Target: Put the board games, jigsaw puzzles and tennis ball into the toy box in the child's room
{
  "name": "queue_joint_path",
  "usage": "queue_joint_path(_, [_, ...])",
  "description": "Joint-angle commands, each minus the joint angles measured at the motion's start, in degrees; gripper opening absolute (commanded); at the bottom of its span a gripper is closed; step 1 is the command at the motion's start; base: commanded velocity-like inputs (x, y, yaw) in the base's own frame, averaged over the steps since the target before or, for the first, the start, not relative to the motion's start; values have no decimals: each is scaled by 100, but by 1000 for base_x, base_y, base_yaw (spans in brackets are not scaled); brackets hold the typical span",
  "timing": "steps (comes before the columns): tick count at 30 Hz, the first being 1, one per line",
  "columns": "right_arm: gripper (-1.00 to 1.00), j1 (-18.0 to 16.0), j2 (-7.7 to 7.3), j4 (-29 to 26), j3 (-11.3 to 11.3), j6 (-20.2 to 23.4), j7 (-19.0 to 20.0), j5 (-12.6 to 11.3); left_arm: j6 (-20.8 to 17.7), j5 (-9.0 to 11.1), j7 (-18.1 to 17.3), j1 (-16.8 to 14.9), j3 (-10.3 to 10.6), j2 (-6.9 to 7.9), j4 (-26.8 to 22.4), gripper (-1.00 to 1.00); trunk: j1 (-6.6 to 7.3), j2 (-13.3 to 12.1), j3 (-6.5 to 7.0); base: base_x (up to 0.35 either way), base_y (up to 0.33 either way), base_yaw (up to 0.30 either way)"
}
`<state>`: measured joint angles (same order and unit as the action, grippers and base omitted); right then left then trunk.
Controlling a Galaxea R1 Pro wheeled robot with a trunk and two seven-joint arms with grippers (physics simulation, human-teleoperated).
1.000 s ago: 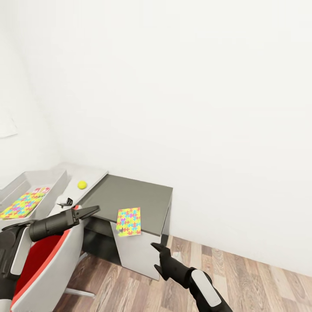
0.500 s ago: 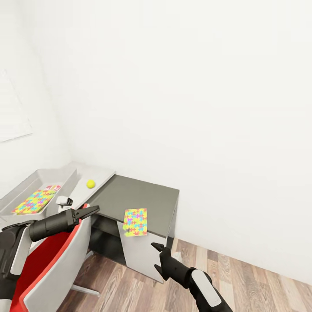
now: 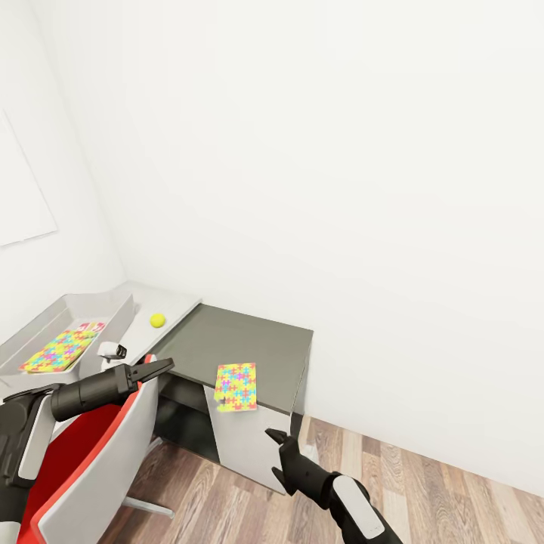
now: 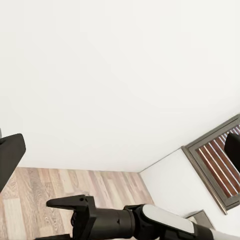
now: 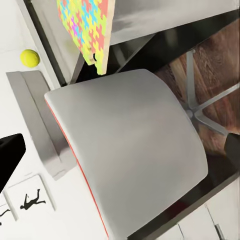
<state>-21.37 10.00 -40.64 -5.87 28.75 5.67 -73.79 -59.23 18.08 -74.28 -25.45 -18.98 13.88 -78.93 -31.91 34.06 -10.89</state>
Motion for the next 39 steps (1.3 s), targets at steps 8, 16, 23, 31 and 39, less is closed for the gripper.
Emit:
queue_joint_path(8, [100,-7,0,70,-28,-88,246,2,-44,13,-8,-4,-1,2,0,100,-90,169,-81,0,0,0])
queue_joint_path(16, [100,-42,0,49,-29,-102,800,13,-45,14,-8,-4,-1,1,0,100,-178,329,-153,0,0,0])
queue_joint_path(23, [100,-78,0,19,-21,-116,1010,44,-45,15,-8,-4,-1,1,0,100,-309,570,-261,0,0,0])
queue_joint_path(31, [100,-249,0,61,-21,-686,1029,51,-42,12,-8,-4,-1,2,0,100,-485,891,-404,0,0,0])
queue_joint_path(39, [100,-287,-39,228,-9,-1253,1024,34,-44,16,-8,-4,-1,1,0,100,-639,1172,-530,0,0,0])
